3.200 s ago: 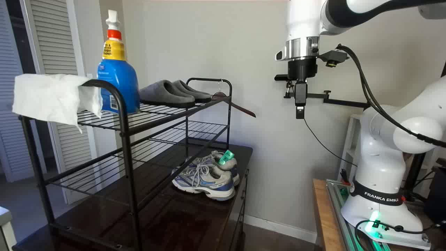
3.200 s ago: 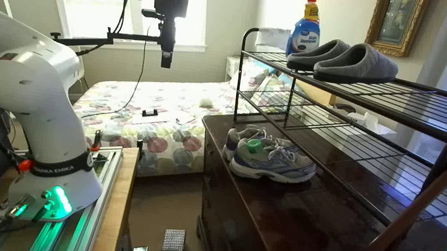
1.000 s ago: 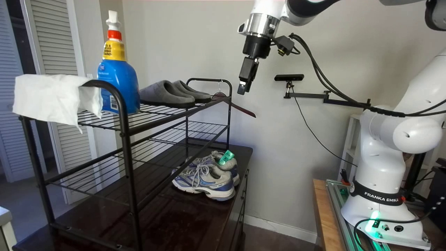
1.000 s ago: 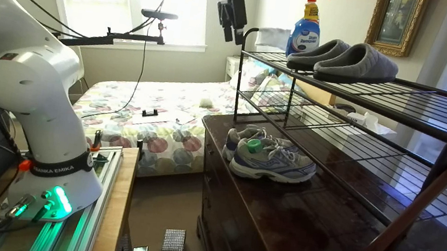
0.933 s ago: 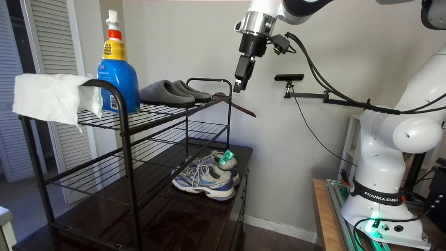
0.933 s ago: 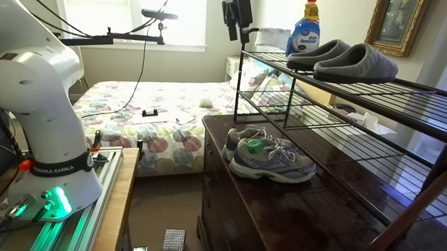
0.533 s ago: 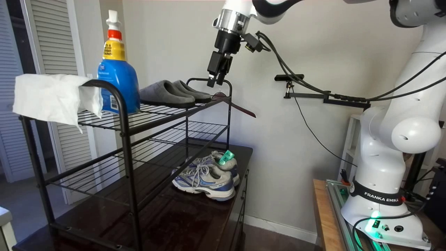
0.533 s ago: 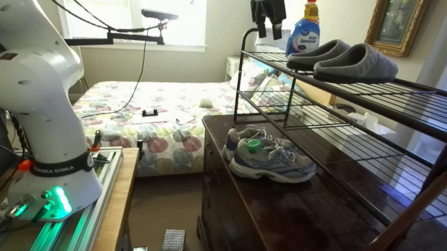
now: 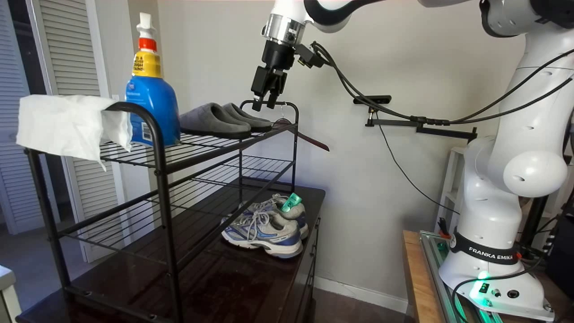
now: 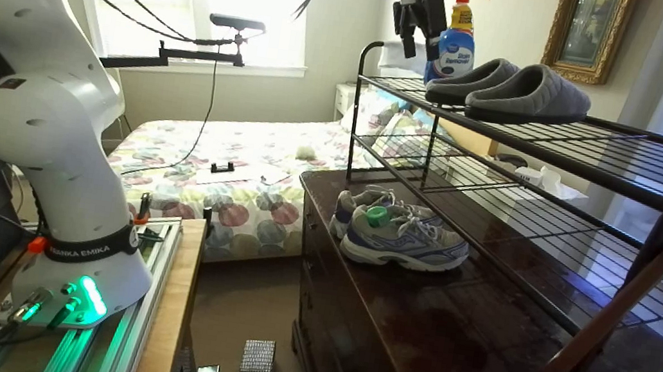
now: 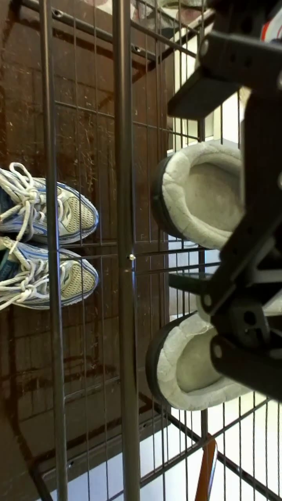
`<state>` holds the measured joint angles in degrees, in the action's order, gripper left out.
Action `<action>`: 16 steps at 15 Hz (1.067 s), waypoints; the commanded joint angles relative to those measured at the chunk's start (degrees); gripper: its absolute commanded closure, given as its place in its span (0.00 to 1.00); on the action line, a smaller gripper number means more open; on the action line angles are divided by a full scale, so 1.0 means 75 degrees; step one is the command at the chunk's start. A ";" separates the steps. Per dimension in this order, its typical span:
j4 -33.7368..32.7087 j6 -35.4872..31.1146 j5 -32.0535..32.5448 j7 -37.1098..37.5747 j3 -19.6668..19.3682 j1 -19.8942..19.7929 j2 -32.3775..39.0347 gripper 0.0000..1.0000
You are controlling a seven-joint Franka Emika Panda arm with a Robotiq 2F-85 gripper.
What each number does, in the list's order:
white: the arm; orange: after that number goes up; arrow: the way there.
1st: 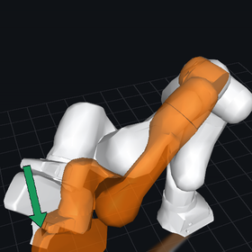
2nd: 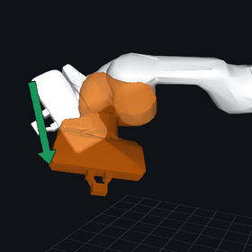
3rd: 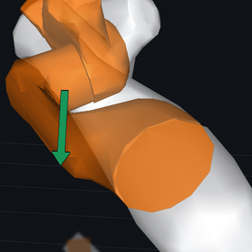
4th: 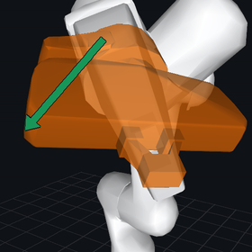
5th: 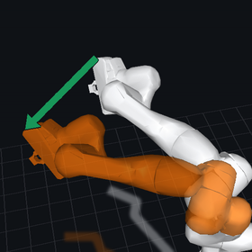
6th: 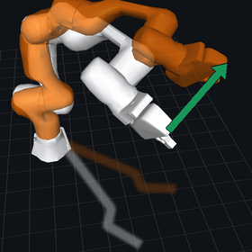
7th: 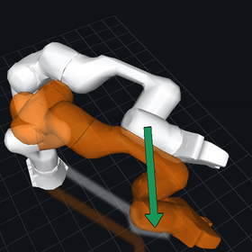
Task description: Put the house slippers on the cabinet.
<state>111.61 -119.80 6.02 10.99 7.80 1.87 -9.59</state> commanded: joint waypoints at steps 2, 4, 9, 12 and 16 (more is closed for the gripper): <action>-0.0473 -0.1095 0.1118 0.1371 -0.0016 -0.0141 0.0648 0.00; -0.0675 -0.1407 0.1683 0.1850 -0.0011 -0.0157 0.0941 0.00; -0.1188 -0.1370 0.2616 0.2306 -0.0140 0.0036 0.1630 0.00; -0.1404 -0.1535 0.2778 0.2496 -0.0246 0.0137 0.1904 0.00; -0.1758 -0.1597 0.2555 0.2390 -0.0384 0.0261 0.2237 0.00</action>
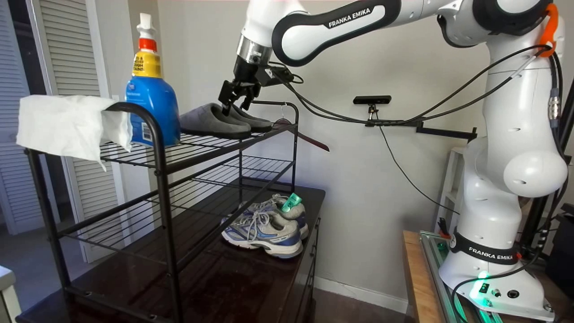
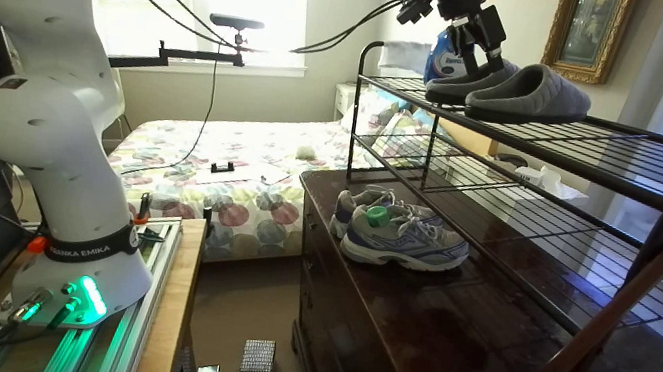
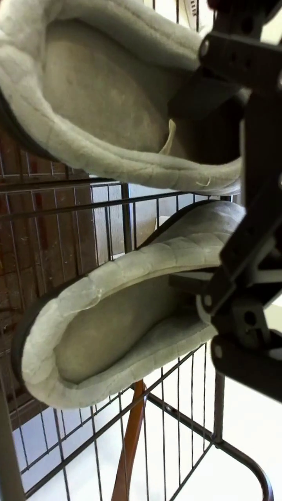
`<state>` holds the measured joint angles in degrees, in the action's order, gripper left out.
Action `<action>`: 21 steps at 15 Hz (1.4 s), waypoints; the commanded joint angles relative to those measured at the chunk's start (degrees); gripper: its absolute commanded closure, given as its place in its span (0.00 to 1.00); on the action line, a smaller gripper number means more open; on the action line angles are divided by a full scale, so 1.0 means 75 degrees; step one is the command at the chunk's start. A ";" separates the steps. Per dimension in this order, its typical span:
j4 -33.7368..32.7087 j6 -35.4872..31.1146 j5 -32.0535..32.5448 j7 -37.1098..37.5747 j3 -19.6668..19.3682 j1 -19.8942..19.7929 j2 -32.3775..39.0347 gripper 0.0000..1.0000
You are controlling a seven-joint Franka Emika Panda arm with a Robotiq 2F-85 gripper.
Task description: Put the house slippers on the cabinet.
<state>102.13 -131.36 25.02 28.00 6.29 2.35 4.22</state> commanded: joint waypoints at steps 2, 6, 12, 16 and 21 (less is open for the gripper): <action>-0.0719 -0.0008 -0.0282 -0.0161 -0.0243 0.0202 0.0568 0.00; -0.1100 0.0153 -0.0947 -0.1118 -0.0338 0.0117 0.0836 0.00; -0.1359 0.0215 -0.1487 -0.2637 -0.0544 0.0045 0.0972 0.00; -0.1077 0.0065 -0.1379 -0.2411 -0.0647 0.0097 0.0796 0.00; -0.1086 0.0119 -0.1385 -0.2745 -0.0628 0.0092 0.0904 0.00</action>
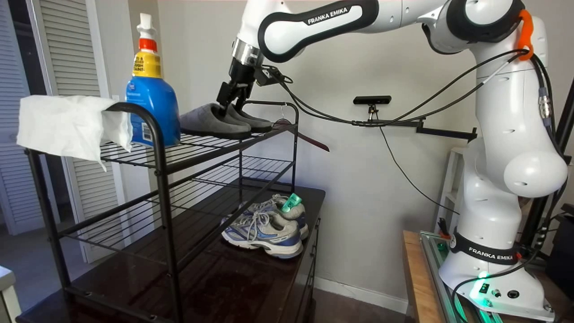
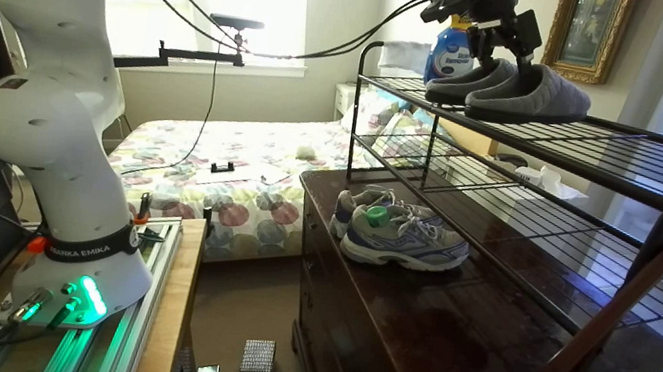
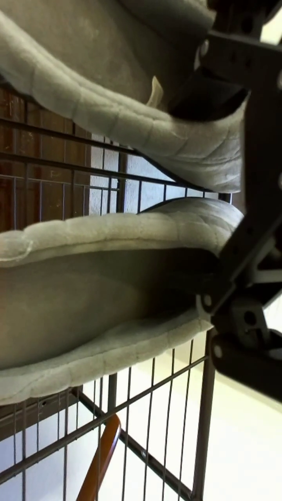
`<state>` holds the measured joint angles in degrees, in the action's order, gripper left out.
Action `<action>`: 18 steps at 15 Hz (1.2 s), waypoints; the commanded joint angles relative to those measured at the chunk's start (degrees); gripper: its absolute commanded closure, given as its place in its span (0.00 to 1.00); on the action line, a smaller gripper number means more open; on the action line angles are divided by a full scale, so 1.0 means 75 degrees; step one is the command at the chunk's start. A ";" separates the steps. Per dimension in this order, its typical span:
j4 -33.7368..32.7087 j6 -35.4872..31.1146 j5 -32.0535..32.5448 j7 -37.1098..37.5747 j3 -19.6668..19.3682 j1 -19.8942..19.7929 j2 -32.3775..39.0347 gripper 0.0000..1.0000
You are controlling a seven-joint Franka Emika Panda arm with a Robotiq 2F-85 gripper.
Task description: Put the house slippers on the cabinet.
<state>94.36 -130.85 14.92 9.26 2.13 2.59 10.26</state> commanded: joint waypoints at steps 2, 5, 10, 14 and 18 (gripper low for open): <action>-0.0095 -0.0005 -0.0006 -0.0251 -0.0100 0.0053 0.0176 0.00; -0.0205 -0.0049 -0.0101 -0.0376 -0.0085 0.0044 0.0341 0.00; -0.0433 -0.0417 -0.0383 -0.0555 -0.0036 0.0031 0.0699 0.00; -0.0692 -0.0640 -0.0334 -0.0319 -0.0117 0.0057 0.1036 0.00; -0.1008 -0.0574 -0.0312 0.0108 -0.0207 0.0120 0.1295 0.00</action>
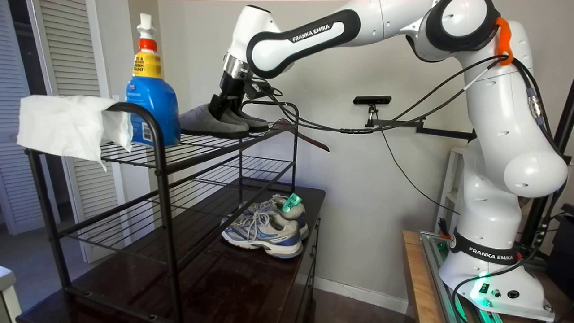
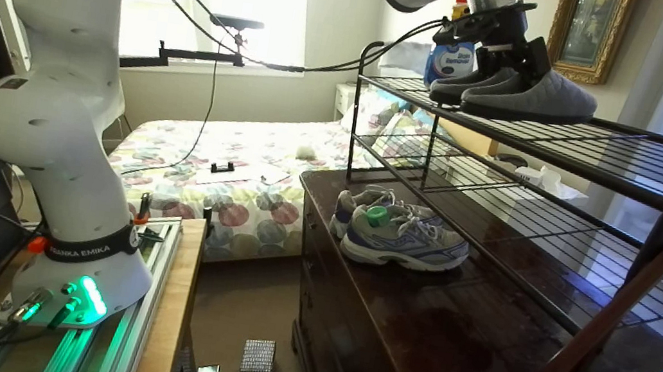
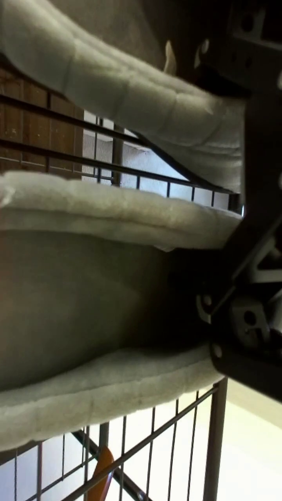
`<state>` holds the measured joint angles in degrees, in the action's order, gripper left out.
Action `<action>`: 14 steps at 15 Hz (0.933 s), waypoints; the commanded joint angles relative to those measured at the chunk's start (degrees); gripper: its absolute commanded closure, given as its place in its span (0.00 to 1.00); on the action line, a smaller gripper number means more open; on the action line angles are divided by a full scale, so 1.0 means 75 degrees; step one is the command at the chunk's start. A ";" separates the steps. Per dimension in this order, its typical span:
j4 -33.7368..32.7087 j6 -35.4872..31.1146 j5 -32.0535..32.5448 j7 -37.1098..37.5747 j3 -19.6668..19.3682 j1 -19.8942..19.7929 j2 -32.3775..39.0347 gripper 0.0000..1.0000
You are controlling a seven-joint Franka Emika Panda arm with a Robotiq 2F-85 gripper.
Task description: Put the house slippers on the cabinet.
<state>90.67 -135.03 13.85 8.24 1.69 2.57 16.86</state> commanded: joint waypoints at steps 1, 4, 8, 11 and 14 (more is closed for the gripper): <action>-0.0575 -0.0017 -0.0167 0.0330 -0.0166 0.0130 0.0456 0.25; -0.0710 0.0046 -0.0199 0.0421 -0.0176 0.0134 0.0518 0.40; -0.0843 0.0302 -0.0223 0.0461 -0.0183 0.0148 0.0537 0.69; -0.0884 0.0535 -0.0242 0.0587 -0.0205 0.0151 0.0478 0.90; -0.0721 0.0847 -0.0406 0.0425 -0.0168 0.0076 0.0159 1.00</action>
<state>86.21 -132.16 13.02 12.21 1.33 2.81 19.01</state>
